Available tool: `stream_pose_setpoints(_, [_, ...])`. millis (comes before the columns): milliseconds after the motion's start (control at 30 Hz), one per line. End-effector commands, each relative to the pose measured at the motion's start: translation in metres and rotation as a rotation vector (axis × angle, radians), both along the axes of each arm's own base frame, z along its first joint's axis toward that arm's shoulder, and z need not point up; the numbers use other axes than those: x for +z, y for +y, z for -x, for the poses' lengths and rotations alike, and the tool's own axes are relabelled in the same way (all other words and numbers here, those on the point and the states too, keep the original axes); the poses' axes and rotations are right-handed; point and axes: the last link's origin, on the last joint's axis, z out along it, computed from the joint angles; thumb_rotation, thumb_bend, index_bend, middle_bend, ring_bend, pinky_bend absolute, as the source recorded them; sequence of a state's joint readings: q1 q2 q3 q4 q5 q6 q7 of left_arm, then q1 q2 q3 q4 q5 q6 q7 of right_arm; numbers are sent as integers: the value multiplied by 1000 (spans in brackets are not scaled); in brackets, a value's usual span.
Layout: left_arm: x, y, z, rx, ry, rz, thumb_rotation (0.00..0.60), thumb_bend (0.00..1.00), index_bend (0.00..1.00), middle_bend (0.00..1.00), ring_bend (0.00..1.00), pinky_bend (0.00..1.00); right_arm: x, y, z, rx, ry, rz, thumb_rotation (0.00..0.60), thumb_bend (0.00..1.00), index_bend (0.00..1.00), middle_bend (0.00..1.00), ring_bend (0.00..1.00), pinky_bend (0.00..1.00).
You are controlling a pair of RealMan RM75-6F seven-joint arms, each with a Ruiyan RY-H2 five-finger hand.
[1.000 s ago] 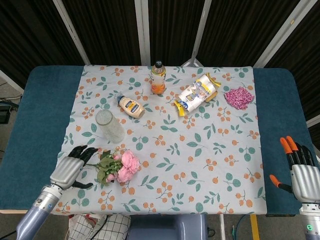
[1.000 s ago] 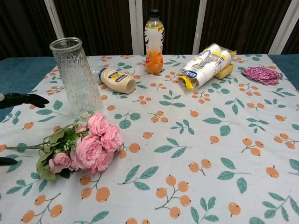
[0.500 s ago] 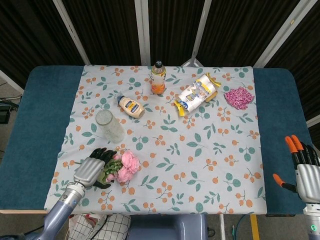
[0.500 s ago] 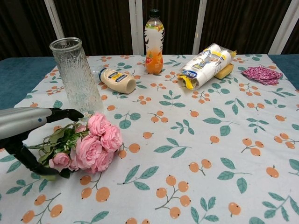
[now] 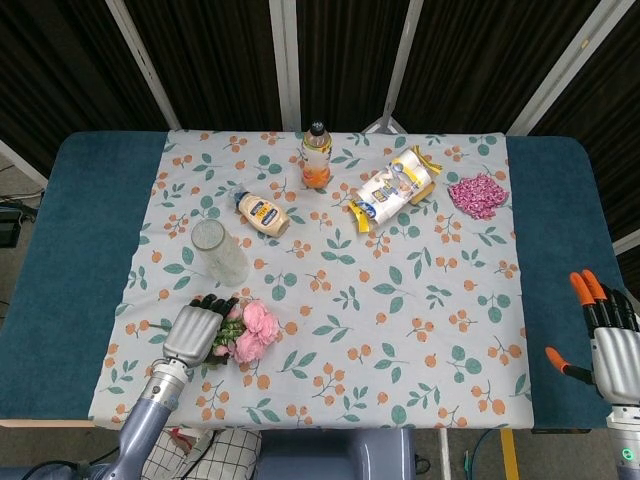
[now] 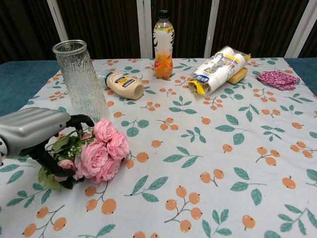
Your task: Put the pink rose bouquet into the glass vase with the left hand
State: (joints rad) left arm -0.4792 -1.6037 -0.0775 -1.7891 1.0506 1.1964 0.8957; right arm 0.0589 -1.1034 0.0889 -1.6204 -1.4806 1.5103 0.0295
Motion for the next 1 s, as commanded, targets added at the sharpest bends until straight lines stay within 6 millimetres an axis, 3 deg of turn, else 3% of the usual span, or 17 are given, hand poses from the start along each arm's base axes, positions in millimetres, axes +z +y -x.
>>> stream_pose_setpoints(33, [-5,2,-2,-14,44,-18,600,244,180,247,169,301,-3,-1,-1,7,4,-8,600,222,0,0,41,61])
stream_pose_setpoints(300, [-14,5,-5,-35,95,-4,600,281,256,281,184,307,-3,-1,-2,7,-5,-5,600,221,0,0,41,61])
stream_pose_setpoints(533, [-23,8,-10,-91,125,-38,600,364,443,493,348,464,-1,-1,-1,6,-12,0,600,221,0,0,41,61])
stream_pose_setpoints(767, [-26,9,-12,-111,87,-72,600,400,488,526,388,477,1,0,-1,11,-25,5,600,221,0,0,41,61])
stream_pose_setpoints(1000, [-9,5,-26,-136,-66,-83,600,403,502,535,402,477,2,0,-1,9,-32,10,600,221,0,0,41,61])
